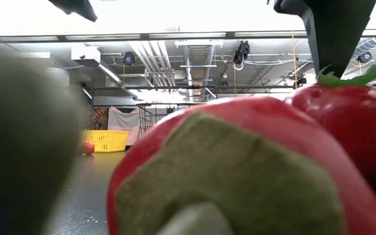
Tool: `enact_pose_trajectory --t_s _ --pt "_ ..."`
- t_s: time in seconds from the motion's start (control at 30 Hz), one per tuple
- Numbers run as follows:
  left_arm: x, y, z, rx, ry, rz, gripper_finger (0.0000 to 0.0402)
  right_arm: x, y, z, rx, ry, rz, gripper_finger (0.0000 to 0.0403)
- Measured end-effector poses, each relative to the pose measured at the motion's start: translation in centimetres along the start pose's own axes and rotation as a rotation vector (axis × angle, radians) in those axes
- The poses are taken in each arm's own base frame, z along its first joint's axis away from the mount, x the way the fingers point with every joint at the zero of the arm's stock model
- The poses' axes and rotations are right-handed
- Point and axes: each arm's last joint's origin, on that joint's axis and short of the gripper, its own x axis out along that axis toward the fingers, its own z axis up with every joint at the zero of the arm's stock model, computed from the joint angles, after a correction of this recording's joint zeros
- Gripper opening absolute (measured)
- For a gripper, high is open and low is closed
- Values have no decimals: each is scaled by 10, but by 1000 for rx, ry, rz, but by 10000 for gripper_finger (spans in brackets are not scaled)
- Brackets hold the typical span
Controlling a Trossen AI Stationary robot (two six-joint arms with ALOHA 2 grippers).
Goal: Sort produce into baskets
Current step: Put the bottom red tomato into the gold wire basket
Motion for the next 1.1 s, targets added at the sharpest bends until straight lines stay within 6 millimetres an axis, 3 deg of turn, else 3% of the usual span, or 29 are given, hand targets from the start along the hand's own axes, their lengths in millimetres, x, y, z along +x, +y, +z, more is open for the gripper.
enact_pose_trajectory --t_s 0.33,0.9,1.1 --pt "1 -2 0 3 -2 -5 159 7 -3 2 5 -14 -23 364" --pt "1 -2 1 -3 -16 15 159 36 -7 0 8 -15 -25 362" --pt "1 -2 1 -3 -16 16 159 35 -8 2 -2 -17 -24 314"
